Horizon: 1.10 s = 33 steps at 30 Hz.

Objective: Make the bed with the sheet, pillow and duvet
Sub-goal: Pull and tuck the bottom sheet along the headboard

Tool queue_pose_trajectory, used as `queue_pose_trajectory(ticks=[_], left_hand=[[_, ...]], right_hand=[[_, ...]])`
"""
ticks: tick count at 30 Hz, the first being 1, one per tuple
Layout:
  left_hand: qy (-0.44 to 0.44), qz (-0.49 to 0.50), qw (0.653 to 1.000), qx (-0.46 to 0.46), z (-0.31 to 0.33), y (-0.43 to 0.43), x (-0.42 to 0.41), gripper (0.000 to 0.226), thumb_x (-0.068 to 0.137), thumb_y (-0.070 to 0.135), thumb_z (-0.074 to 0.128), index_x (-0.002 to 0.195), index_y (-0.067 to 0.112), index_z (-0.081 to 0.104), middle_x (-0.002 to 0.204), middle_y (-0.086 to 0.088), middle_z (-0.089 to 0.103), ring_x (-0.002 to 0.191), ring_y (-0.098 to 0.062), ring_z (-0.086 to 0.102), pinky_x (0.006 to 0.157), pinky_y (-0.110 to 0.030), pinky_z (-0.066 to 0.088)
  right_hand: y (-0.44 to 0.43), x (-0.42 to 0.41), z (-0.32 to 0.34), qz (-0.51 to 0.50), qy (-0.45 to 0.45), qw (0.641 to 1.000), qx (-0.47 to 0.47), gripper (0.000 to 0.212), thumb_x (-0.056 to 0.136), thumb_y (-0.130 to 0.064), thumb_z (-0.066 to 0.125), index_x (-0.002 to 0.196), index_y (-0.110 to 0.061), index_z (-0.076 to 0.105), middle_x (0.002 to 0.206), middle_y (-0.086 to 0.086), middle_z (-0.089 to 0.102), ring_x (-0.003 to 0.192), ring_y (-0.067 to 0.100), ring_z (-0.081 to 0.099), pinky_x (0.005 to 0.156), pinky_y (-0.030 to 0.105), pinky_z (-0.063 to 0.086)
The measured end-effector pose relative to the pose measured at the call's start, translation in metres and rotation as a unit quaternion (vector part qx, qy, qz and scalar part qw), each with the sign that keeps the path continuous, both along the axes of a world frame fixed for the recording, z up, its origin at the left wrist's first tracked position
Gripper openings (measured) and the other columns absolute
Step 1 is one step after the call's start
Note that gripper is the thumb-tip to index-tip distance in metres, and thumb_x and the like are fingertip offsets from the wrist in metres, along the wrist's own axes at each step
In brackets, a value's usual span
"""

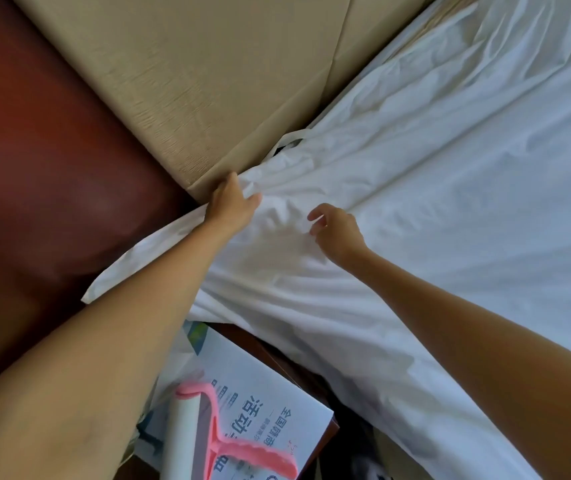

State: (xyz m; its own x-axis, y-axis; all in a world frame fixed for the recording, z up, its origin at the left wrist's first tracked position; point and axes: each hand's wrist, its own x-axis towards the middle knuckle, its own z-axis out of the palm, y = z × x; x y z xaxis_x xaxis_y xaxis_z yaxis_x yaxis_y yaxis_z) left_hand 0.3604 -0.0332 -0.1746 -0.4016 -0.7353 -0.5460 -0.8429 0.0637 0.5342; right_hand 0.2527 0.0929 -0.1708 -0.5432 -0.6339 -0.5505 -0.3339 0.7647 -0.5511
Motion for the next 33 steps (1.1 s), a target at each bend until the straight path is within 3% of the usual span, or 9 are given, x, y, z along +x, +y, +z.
queue_pose_trajectory(ticks=[7, 12, 15, 17, 19, 21, 24, 27, 33], left_hand=[[-0.048, 0.021, 0.998, 0.028, -0.020, -0.010, -0.041, 0.070, 0.088, 0.046, 0.056, 0.137, 0.002, 0.034, 0.143, -0.018, 0.034, 0.130, -0.032, 0.037, 0.101, -0.036, 0.035], [-0.172, -0.116, 0.973, -0.097, -0.001, -0.007, -0.047, 0.034, 0.090, 0.024, 0.059, 0.115, 0.001, 0.053, 0.127, -0.018, 0.047, 0.119, -0.037, 0.042, 0.095, -0.042, 0.038], [-0.068, -0.096, 0.982, -0.145, 0.014, 0.005, -0.057, 0.012, 0.089, 0.013, 0.051, 0.082, 0.005, 0.053, 0.087, -0.012, 0.053, 0.093, -0.030, 0.046, 0.075, -0.036, 0.036], [0.061, 0.028, 0.994, -0.086, 0.024, 0.006, -0.064, 0.030, 0.087, 0.007, 0.045, 0.063, 0.015, 0.028, 0.064, -0.001, 0.031, 0.066, -0.019, 0.032, 0.056, -0.031, 0.024], [0.142, 0.097, 0.984, -0.050, 0.035, 0.009, -0.070, 0.032, 0.086, 0.006, 0.043, 0.065, 0.018, 0.022, 0.065, 0.003, 0.025, 0.063, -0.016, 0.028, 0.056, -0.031, 0.024], [0.164, 0.058, 0.984, -0.025, 0.047, 0.014, -0.073, 0.020, 0.087, 0.021, 0.051, 0.076, 0.017, 0.034, 0.071, 0.005, 0.035, 0.066, -0.015, 0.035, 0.063, -0.033, 0.030], [0.007, -0.085, 0.996, 0.009, 0.059, 0.018, -0.073, 0.052, 0.077, 0.051, 0.068, 0.105, 0.011, 0.049, 0.092, 0.002, 0.054, 0.085, -0.017, 0.048, 0.071, -0.032, 0.039], [-0.145, -0.217, 0.960, -0.096, 0.061, 0.021, -0.061, 0.037, 0.087, 0.040, 0.061, 0.083, 0.005, 0.054, 0.095, -0.012, 0.062, 0.092, -0.031, 0.057, 0.072, -0.035, 0.043], [-0.121, -0.193, 0.926, -0.299, 0.088, 0.008, -0.024, 0.019, 0.095, 0.013, 0.047, 0.105, 0.001, 0.058, 0.100, -0.025, 0.062, 0.095, -0.041, 0.057, 0.068, -0.039, 0.036]], right_hand=[[-0.012, -0.038, -0.020, -0.003, -0.026, 0.999, -0.031, 0.042, 0.089, 0.000, 0.038, 0.127, -0.015, 0.048, 0.094, 0.015, 0.060, 0.081, 0.027, 0.056, 0.066, 0.029, 0.043], [-0.005, -0.066, -0.011, 0.017, -0.067, 0.997, -0.030, 0.052, 0.087, 0.002, 0.038, 0.133, -0.025, 0.041, 0.088, 0.015, 0.059, 0.085, 0.034, 0.064, 0.069, 0.034, 0.052], [-0.010, -0.084, -0.001, -0.002, -0.106, 0.994, -0.013, 0.041, 0.090, -0.003, 0.041, 0.129, -0.017, 0.046, 0.100, 0.018, 0.063, 0.077, 0.026, 0.062, 0.064, 0.030, 0.050], [-0.019, -0.092, 0.010, -0.056, -0.175, 0.983, -0.013, 0.028, 0.092, -0.010, 0.044, 0.118, -0.009, 0.052, 0.102, 0.017, 0.062, 0.069, 0.019, 0.059, 0.058, 0.025, 0.051], [-0.027, -0.097, 0.021, -0.129, -0.253, 0.959, -0.013, 0.023, 0.094, -0.024, 0.046, 0.105, -0.007, 0.054, 0.098, 0.015, 0.060, 0.075, 0.021, 0.060, 0.067, 0.033, 0.054], [-0.032, -0.101, 0.026, -0.183, -0.309, 0.933, -0.009, 0.046, 0.093, -0.050, 0.043, 0.104, -0.007, 0.054, 0.097, 0.013, 0.061, 0.088, 0.025, 0.062, 0.078, 0.041, 0.054], [-0.035, -0.103, 0.029, -0.197, -0.345, 0.918, 0.001, 0.074, 0.084, -0.071, 0.038, 0.113, -0.004, 0.051, 0.107, 0.015, 0.061, 0.100, 0.028, 0.062, 0.091, 0.047, 0.051], [-0.037, -0.094, 0.031, -0.210, -0.357, 0.910, 0.006, 0.084, 0.080, -0.074, 0.043, 0.127, -0.004, 0.046, 0.120, 0.014, 0.058, 0.103, 0.028, 0.061, 0.095, 0.049, 0.048], [-0.045, -0.077, 0.050, -0.299, -0.409, 0.861, -0.052, 0.028, 0.082, -0.036, 0.067, 0.097, -0.020, 0.050, 0.094, 0.010, 0.056, 0.084, 0.023, 0.062, 0.085, 0.043, 0.050]])
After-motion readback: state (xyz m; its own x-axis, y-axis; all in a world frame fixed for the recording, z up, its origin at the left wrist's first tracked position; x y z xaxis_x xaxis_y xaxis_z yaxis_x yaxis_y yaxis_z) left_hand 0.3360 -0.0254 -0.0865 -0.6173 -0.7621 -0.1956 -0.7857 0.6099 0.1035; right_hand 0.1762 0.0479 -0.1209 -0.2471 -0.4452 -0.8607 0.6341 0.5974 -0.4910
